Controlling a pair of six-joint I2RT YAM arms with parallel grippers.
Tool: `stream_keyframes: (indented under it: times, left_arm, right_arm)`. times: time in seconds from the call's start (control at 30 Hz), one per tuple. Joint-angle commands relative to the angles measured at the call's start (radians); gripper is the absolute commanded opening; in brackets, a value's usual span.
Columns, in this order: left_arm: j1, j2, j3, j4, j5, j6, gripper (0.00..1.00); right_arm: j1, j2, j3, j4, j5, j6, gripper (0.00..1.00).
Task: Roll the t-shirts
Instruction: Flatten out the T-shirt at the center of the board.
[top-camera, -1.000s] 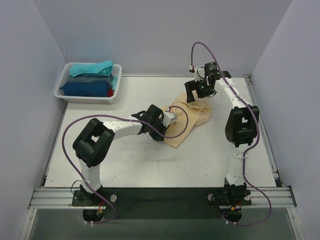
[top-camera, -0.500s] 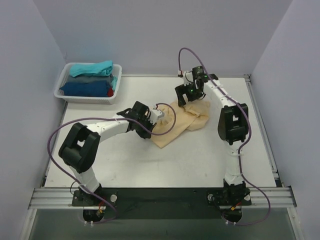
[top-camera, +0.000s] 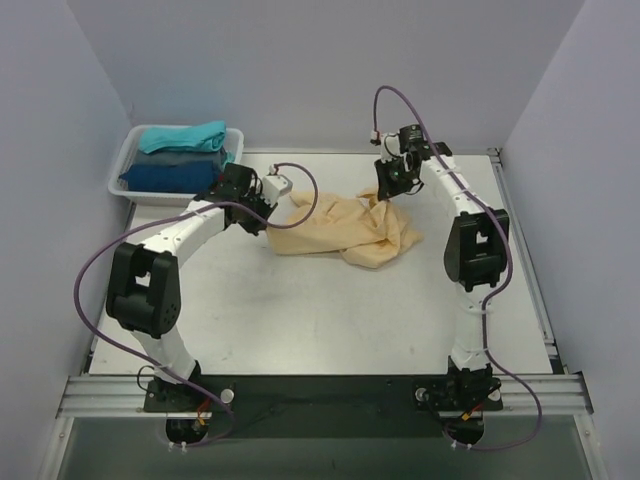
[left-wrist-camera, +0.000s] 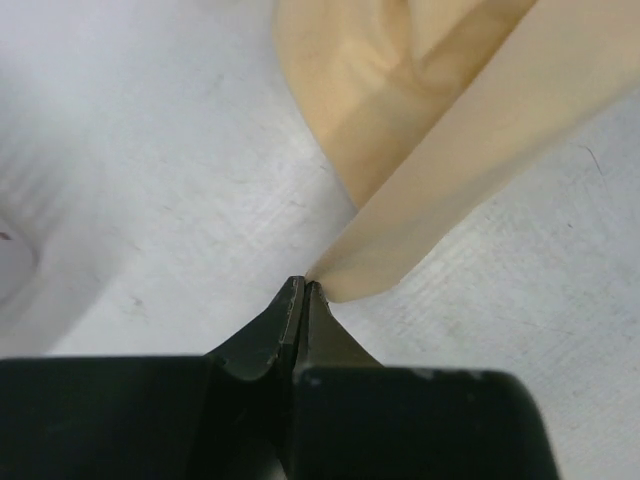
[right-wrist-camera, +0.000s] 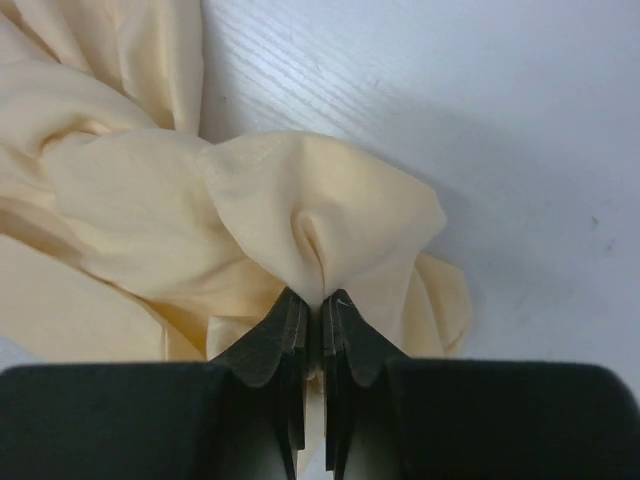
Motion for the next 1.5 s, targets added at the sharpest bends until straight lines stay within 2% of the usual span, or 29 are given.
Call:
stream_keyframes:
  times: [0.0,0.2,0.33,0.4,0.5,0.63,0.7,0.83,0.9,0.93,0.97,1.03,1.1,1.23,1.33,1.4,1.47]
  left_arm:
    - [0.031,0.011,0.156,-0.019,-0.015,0.074,0.0]
    - [0.033,-0.02,0.354,-0.03,-0.029,0.071,0.0]
    - [0.03,-0.084,0.485,0.0,-0.024,0.031,0.0]
    - [0.028,-0.114,0.515,0.018,0.003,0.043,0.0]
    - [0.022,-0.173,0.526,0.006,0.008,0.089,0.0]
    - [0.024,-0.291,0.4,0.019,-0.003,0.187,0.0]
    - [0.022,-0.328,0.266,0.068,-0.055,0.215,0.0]
    - [0.031,-0.339,0.101,0.125,-0.158,0.216,0.0]
    - [0.045,-0.328,0.041,0.144,-0.213,0.212,0.0]
    - [0.051,-0.322,0.023,0.142,-0.222,0.212,0.0]
    - [0.062,-0.324,0.007,0.139,-0.224,0.216,0.0]
    - [0.087,-0.344,-0.042,0.129,-0.222,0.225,0.0]
    - [0.106,-0.373,-0.083,0.11,-0.202,0.233,0.0]
    - [0.11,-0.437,-0.177,0.061,-0.172,0.256,0.0]
    - [0.128,-0.44,-0.198,0.012,-0.107,0.204,0.0]
    - [0.134,-0.425,-0.192,-0.032,-0.072,0.163,0.0]
    - [0.136,-0.393,-0.181,-0.078,-0.052,0.123,0.0]
  right_arm:
    - [-0.015,-0.18,0.006,-0.032,0.045,0.009,0.0]
    - [-0.015,-0.393,-0.058,-0.03,0.1,0.017,0.0]
    - [-0.019,-0.541,-0.084,-0.024,0.204,0.04,0.0]
    - [-0.018,-0.626,-0.106,-0.004,0.315,0.086,0.0]
    - [-0.015,-0.742,-0.179,0.006,0.34,0.14,0.0]
    - [0.045,-0.834,-0.328,0.008,0.315,0.156,0.01]
    - [0.106,-0.865,-0.389,0.009,0.33,0.198,0.04]
    - [0.223,-0.873,-0.535,-0.012,0.187,0.23,0.09]
    - [0.309,-0.848,-0.569,-0.056,0.081,0.242,0.33]
    - [0.338,-0.84,-0.572,-0.07,-0.105,0.267,0.56]
    - [0.37,-0.839,-0.572,-0.09,-0.13,0.267,0.62]
    - [0.415,-0.86,-0.554,-0.092,-0.058,0.261,0.73]
    - [0.372,-0.886,-0.531,-0.081,-0.053,0.252,0.74]
    - [0.202,-0.874,-0.501,-0.069,0.017,0.2,0.74]
    - [0.175,-0.83,-0.529,-0.053,-0.024,0.118,0.73]
    - [0.178,-0.788,-0.557,-0.055,-0.138,0.016,0.7]
    - [0.204,-0.745,-0.581,-0.069,-0.158,-0.035,0.69]
